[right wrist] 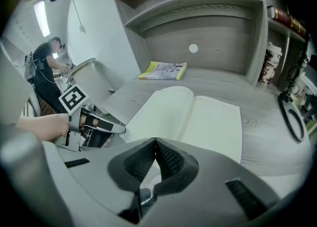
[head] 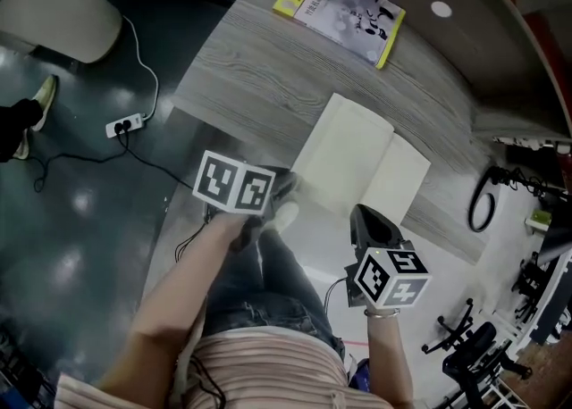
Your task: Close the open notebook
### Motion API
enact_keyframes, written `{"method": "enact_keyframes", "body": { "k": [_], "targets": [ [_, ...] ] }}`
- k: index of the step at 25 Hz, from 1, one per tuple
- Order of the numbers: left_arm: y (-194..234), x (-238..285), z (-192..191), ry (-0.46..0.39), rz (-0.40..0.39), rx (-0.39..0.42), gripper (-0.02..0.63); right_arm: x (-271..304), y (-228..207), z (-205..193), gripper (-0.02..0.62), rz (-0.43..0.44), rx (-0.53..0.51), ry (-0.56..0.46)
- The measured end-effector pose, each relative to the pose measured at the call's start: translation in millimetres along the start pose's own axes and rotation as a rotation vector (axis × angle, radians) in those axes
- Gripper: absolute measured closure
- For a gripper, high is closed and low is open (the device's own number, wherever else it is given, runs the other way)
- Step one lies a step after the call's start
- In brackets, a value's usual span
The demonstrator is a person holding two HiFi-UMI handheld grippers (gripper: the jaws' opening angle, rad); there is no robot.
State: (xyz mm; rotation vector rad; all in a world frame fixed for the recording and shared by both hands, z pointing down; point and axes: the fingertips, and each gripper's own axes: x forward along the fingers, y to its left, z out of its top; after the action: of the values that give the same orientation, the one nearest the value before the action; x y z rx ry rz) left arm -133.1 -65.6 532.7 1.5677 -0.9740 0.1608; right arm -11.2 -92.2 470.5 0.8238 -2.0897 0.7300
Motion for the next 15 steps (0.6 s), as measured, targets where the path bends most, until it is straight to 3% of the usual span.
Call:
{"method": "enact_keyframes", "body": {
  "k": [15],
  "targets": [
    [-18.6,-12.6,8.7,-0.041,0.086,0.112,0.574,-11.1,-9.3,-12.4,0.588,-0.047,0.023,0.009]
  ]
}}
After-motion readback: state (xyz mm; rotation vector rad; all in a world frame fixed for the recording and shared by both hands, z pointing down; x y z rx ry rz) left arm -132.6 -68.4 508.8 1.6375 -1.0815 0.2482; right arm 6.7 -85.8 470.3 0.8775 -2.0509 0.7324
